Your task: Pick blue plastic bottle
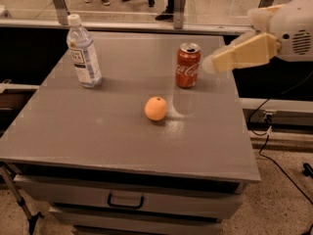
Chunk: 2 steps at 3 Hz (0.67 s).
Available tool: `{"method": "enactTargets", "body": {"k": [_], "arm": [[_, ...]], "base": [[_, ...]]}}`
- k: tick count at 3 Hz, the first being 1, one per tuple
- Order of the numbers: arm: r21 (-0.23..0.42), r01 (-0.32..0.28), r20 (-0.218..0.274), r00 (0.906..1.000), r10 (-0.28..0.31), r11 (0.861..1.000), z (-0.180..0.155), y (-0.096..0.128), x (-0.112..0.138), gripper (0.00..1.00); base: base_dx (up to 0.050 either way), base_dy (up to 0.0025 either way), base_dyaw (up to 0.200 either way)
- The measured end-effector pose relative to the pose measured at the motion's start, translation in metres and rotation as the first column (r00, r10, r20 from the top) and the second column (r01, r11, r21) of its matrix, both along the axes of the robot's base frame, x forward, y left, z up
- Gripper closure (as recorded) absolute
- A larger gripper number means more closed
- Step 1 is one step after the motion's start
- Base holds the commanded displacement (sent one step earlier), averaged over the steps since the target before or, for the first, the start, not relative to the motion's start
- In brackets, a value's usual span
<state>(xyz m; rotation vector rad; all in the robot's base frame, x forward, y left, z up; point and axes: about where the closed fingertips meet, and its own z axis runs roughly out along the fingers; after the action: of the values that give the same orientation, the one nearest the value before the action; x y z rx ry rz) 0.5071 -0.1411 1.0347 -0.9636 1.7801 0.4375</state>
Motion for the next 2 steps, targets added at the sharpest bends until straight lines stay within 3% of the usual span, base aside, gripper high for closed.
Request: {"method": "enactTargets", "body": {"k": [1, 2], "arm": [[0.030, -0.068, 0.028, 0.9974, 0.067, 0.997, 0.002, 0.035, 0.025, 0.00], [0.033, -0.159, 0.070, 0.9852, 0.157, 0.987, 0.005, 0.073, 0.052, 0.00]], "base": [[0.000, 0.00000, 0.000], [0.000, 0.00000, 0.000]]}}
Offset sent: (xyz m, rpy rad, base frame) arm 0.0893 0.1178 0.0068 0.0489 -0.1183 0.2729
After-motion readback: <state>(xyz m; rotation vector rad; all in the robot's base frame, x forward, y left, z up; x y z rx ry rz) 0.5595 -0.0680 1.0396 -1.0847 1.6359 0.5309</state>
